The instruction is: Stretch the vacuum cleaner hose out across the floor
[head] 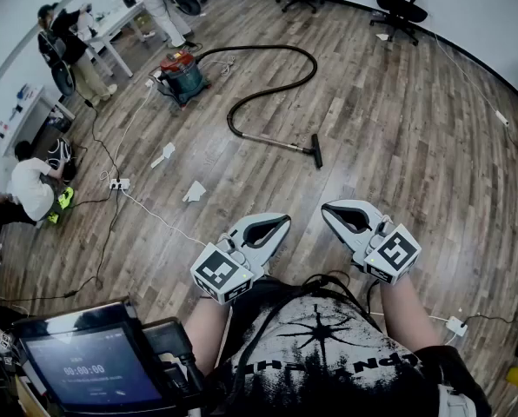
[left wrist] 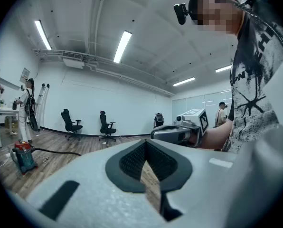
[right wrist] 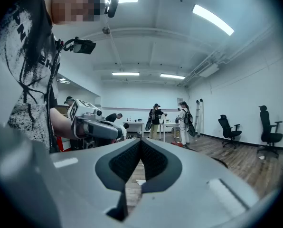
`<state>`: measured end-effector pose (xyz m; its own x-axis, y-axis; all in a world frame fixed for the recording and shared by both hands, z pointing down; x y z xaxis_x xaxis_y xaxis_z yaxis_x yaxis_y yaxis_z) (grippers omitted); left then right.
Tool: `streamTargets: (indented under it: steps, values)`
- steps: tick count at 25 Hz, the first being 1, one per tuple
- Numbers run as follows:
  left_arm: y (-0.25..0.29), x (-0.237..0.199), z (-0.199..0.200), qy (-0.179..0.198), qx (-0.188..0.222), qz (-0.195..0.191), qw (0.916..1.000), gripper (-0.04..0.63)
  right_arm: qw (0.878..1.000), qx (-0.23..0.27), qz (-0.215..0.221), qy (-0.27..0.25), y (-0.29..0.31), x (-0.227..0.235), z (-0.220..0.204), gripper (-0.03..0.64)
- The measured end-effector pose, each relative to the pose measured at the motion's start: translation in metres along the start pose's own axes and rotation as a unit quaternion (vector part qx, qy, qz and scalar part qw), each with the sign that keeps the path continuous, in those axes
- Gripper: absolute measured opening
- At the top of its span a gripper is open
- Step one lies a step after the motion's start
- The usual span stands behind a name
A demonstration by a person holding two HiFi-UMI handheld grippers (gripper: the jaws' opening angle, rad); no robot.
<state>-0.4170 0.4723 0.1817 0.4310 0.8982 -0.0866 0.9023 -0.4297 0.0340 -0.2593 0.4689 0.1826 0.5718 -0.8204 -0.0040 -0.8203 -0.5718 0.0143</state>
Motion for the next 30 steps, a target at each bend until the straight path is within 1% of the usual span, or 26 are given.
streamTargets:
  steps: [7, 10, 13, 17, 23, 25, 30]
  values:
    - [-0.003, 0.003, -0.006, 0.004, -0.009, 0.001, 1.0, 0.002, 1.0, 0.0, 0.007, -0.003, 0.001, -0.004, -0.003, 0.003]
    - [-0.002, 0.002, -0.008, 0.004, -0.006, 0.001, 1.0, 0.002, 1.0, 0.0, 0.009, -0.002, 0.003, -0.003, -0.005, 0.003]
    - [0.0, 0.003, -0.007, 0.007, -0.003, -0.003, 1.0, 0.002, 1.0, 0.0, 0.008, 0.001, 0.002, -0.002, -0.007, 0.003]
    - [0.002, 0.003, -0.005, 0.007, -0.009, -0.005, 0.9999, 0.003, 1.0, 0.0, 0.009, 0.002, 0.002, -0.002, -0.006, 0.003]
    - [0.003, 0.003, -0.009, 0.007, -0.009, -0.011, 0.9999, 0.002, 0.999, 0.023, 0.01, 0.029, 0.002, -0.002, -0.012, 0.005]
    - [0.006, 0.003, -0.009, 0.009, -0.013, -0.01, 0.9998, 0.002, 0.999, 0.022, 0.006, 0.027, 0.0, -0.001, -0.014, 0.005]
    - [0.018, 0.007, -0.008, 0.013, -0.013, -0.01, 0.9998, 0.002, 0.999, 0.024, 0.013, 0.023, -0.01, 0.0, -0.016, 0.005]
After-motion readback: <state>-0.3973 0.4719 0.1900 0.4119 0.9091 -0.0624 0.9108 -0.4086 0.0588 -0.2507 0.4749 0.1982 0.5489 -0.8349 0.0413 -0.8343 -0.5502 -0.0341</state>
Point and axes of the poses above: the fingertips, and each gripper's own axes: y forward along the fingers, x to its right, z out of its top, the point moved 6 cm from there along -y, backward along the fingers, and after that the axes turned 4 degrees about x, right-handed, at the moved point
